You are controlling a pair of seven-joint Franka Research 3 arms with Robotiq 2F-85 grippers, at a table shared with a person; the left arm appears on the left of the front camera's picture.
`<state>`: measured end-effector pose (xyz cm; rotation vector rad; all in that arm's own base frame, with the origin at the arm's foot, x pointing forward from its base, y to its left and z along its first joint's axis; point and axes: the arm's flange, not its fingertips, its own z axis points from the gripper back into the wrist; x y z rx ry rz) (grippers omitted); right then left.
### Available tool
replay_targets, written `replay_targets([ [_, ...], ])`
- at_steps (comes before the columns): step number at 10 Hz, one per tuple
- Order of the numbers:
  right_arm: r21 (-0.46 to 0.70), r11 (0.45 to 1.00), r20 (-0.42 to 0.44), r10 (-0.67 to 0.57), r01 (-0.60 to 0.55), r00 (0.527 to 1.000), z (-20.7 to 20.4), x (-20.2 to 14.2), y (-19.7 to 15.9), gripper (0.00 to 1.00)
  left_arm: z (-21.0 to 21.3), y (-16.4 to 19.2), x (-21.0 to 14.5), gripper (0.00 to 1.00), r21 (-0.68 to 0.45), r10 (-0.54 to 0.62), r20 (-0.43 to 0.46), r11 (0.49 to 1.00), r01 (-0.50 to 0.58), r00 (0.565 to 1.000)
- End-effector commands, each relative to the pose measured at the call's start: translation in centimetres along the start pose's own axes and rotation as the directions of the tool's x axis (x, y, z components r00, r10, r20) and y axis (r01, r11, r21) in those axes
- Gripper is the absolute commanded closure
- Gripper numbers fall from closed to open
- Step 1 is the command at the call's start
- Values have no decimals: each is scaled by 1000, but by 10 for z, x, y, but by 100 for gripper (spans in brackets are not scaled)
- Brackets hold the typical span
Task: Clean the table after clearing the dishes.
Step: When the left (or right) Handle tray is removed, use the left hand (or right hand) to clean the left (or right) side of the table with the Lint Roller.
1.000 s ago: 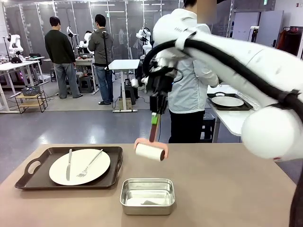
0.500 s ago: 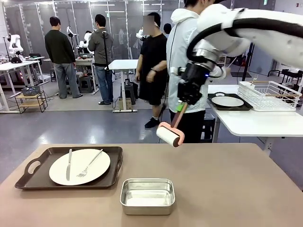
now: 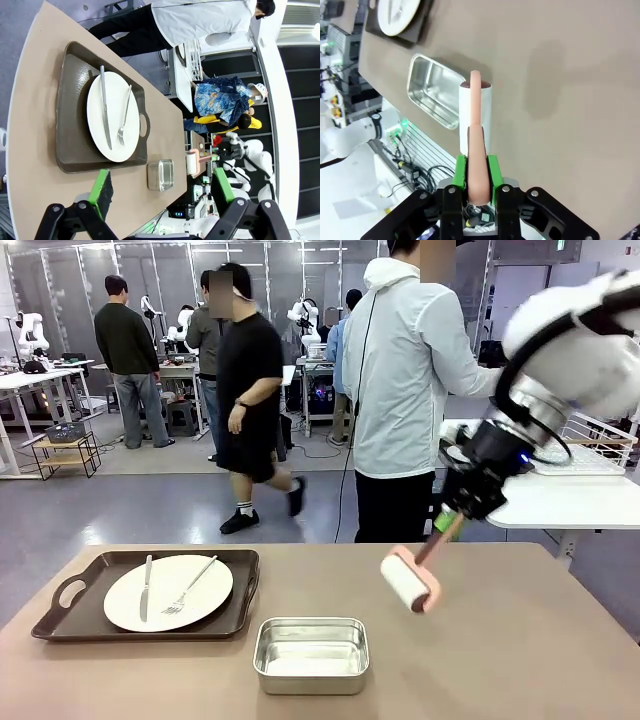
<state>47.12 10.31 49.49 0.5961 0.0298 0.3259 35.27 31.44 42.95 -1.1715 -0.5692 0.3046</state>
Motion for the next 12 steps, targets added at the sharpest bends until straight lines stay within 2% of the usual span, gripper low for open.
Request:
replay_targets([
  [1,11,1000,56,12,-13,998,-27,-28,-3,100,2,-1,-1,0,-13,-2,6,1000,2,1000],
  [2,0,1000,0,0,0,1000,0,0,0,100,2,-1,-1,0,-13,-2,6,1000,2,1000],
  [6,0,1000,0,0,0,1000,0,0,0,100,2,-1,-1,0,-13,-2,6,1000,2,1000],
  [7,4,1000,21,17,-17,1000,-3,-5,-2,78,2,-1,-1,0,-13,-2,6,1000,2,1000],
  [8,109,993,48,-48,42,998,3,11,-13,78,2,-1,-1,0,-13,-2,6,1000,2,1000],
  [9,224,969,116,-136,108,984,5,18,-33,78,2,-1,-1,0,-13,-2,6,1000,2,1000],
  [10,346,933,118,-152,102,981,0,19,-51,78,2,-1,-1,0,-13,-2,6,1000,2,1000],
  [12,488,859,140,-251,154,958,-21,13,-95,78,2,-1,-1,0,-13,-2,6,1000,2,1000],
])
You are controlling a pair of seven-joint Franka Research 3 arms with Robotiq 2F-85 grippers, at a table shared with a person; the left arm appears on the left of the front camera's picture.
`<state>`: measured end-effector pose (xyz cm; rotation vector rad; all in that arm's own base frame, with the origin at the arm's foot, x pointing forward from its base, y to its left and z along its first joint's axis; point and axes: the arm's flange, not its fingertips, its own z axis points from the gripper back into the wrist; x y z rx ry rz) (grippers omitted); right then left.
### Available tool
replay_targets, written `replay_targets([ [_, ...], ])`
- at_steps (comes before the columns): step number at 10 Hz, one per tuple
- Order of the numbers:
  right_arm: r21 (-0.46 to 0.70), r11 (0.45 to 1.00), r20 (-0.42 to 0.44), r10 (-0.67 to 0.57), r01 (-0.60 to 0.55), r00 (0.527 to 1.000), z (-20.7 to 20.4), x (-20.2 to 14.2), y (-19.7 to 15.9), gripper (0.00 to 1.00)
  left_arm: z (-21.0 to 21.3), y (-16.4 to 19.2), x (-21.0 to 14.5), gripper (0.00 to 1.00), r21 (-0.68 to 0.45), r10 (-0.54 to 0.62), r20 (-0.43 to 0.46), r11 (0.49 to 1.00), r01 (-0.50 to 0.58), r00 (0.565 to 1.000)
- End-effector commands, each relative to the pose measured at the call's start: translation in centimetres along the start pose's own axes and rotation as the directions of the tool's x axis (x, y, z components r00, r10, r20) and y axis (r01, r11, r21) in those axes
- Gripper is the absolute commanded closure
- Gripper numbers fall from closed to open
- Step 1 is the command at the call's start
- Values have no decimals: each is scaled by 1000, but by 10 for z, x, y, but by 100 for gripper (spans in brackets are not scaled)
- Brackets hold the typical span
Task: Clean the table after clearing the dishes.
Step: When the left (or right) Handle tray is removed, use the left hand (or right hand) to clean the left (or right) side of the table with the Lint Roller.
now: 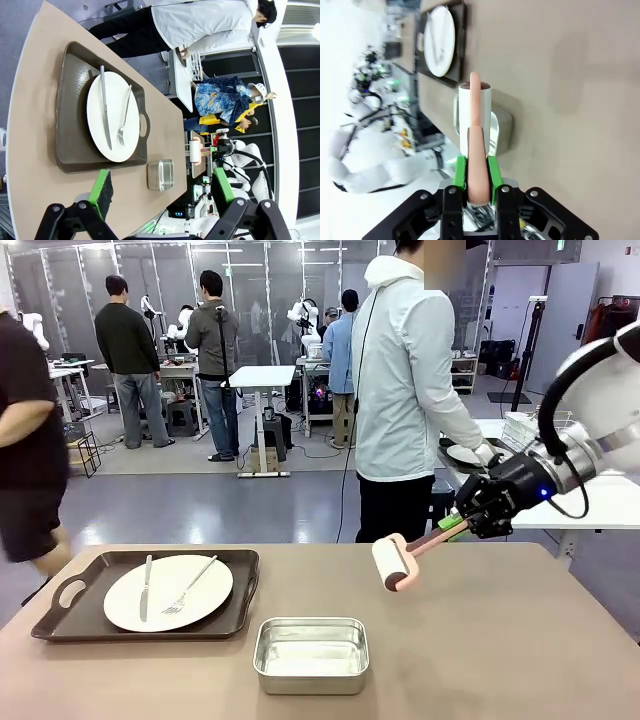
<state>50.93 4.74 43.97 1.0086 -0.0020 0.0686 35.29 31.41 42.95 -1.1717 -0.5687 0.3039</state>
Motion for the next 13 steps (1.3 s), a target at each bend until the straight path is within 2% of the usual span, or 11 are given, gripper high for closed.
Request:
replay_targets([
  [1,129,991,40,-22,17,999,-12,-2,-23,78,3,-1,-1,0,-13,-2,6,1000,2,1000],
  [4,92,995,15,-31,30,999,-38,-1,-39,78,3,-1,-1,0,-13,-2,6,1000,2,1000],
  [7,-43,999,36,-7,9,999,-57,4,-38,78,3,-1,-1,0,-13,-2,6,1000,2,1000],
  [9,-57,998,51,-4,7,999,-60,8,-37,78,3,-1,-1,0,-13,-2,6,1000,2,1000],
  [13,-180,983,78,-17,31,997,-82,12,-40,78,3,-1,-1,0,-13,-2,6,1000,2,1000],
])
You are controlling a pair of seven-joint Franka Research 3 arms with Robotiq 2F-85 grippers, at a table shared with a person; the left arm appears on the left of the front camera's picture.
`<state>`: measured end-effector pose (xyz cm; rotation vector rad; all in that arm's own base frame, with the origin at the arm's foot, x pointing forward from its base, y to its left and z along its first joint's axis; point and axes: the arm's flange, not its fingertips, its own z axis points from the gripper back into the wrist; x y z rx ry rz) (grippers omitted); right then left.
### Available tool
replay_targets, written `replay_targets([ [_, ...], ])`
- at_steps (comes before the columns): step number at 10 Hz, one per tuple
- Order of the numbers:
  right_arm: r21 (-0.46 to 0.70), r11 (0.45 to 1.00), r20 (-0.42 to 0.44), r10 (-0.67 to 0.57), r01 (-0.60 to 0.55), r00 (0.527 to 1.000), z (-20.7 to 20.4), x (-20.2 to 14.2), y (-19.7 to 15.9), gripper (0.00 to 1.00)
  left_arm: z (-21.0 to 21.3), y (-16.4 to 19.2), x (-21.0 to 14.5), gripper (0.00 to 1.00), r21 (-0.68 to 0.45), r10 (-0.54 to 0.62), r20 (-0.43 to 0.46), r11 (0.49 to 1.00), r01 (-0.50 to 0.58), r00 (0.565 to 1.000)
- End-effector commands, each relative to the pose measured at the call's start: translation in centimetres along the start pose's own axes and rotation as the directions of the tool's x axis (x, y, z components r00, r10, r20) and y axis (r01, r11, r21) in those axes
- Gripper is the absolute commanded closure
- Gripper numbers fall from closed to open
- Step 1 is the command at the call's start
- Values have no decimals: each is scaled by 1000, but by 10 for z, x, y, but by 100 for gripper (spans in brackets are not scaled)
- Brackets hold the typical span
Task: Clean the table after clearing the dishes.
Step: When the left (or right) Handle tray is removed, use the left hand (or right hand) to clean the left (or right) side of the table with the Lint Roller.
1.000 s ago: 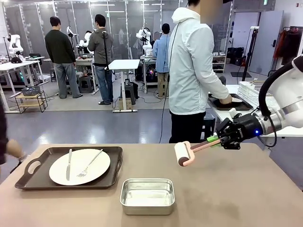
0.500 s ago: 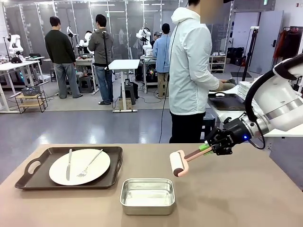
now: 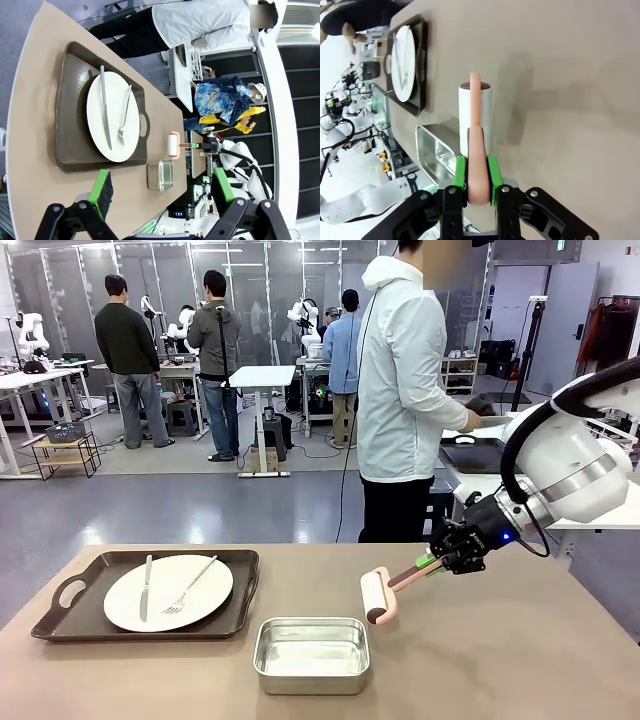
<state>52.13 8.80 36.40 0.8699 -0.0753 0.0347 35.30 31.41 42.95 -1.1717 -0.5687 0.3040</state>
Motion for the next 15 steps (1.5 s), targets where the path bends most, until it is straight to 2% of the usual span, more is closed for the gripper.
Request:
replay_targets([
  [1,-62,997,3,-38,38,999,-13,1,2,78,3,-1,-1,0,-13,-2,6,1000,2,1000],
  [4,-108,990,14,-88,89,996,-25,2,-14,78,3,-1,-1,0,-13,-2,6,1000,2,1000],
  [7,-227,967,10,-116,115,993,-18,-7,-35,78,3,-1,-1,0,-13,-2,6,1000,2,1000],
  [13,-446,880,37,-165,164,986,40,-13,-61,78,3,-1,-1,0,-13,-2,6,1000,2,1000],
  [15,-538,820,56,-199,197,978,74,-18,-70,78,3,-1,-1,0,-13,-2,6,1000,2,1000],
])
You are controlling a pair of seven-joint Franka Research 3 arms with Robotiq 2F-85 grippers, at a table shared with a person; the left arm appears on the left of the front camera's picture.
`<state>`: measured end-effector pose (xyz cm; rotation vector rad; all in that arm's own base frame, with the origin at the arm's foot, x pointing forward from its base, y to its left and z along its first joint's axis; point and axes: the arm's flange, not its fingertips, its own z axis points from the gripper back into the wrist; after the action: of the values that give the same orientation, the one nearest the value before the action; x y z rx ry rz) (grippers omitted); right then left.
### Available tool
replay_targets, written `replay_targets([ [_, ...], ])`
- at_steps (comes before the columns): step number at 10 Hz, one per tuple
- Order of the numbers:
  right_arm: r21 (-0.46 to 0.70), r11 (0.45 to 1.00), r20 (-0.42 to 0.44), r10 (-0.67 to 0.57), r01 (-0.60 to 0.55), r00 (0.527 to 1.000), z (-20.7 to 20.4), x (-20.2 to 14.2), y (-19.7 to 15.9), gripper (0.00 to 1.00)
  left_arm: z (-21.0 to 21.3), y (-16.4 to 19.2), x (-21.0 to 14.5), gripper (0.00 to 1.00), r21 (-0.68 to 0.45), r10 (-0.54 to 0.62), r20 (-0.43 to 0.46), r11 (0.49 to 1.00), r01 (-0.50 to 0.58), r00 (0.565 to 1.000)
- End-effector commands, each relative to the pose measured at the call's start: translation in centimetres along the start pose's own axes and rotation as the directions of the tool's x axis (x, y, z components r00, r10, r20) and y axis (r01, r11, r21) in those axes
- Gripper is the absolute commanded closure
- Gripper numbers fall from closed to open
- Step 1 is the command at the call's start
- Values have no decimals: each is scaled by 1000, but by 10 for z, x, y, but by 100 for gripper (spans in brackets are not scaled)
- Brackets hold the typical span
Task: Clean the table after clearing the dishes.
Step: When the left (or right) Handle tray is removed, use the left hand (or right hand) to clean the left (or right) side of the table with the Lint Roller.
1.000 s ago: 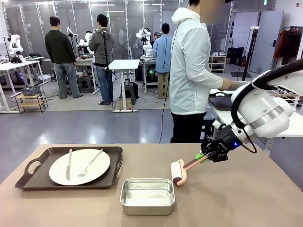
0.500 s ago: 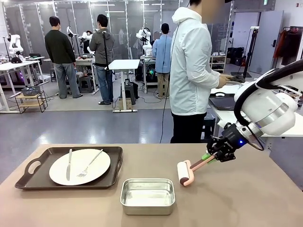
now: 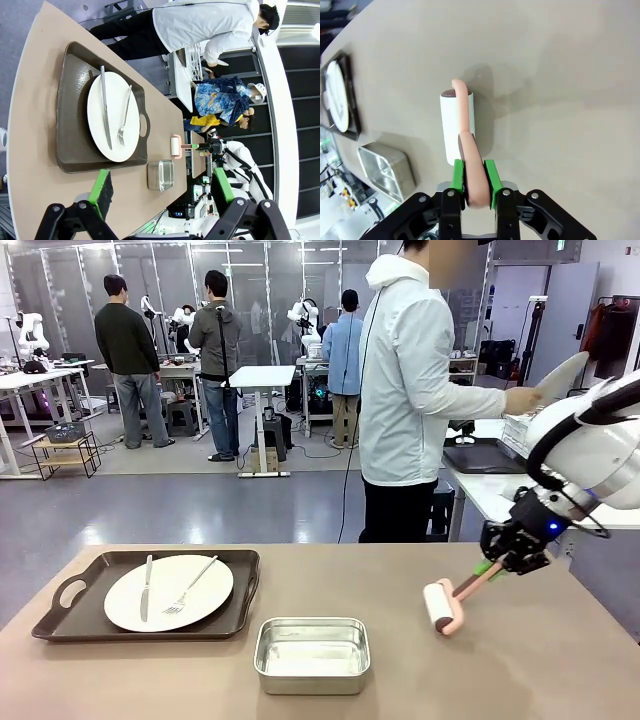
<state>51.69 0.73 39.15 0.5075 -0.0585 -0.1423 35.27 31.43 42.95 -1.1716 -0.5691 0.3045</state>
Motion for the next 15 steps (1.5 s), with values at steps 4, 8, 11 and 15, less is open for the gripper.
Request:
replay_targets([
  [4,-359,926,-20,-128,112,992,29,-8,-54,78,2,-1,-1,0,-13,-2,6,1000,2,1000],
  [8,-442,889,27,-117,117,993,66,-9,-46,78,2,-1,-1,0,-13,-2,6,1000,2,1000],
  [11,-482,874,50,-36,56,998,95,-16,-25,78,2,-1,-1,0,-13,-2,6,1000,2,1000],
  [15,-506,862,127,89,-12,988,141,-40,11,78,2,-1,-1,0,-13,-2,6,1000,2,1000],
])
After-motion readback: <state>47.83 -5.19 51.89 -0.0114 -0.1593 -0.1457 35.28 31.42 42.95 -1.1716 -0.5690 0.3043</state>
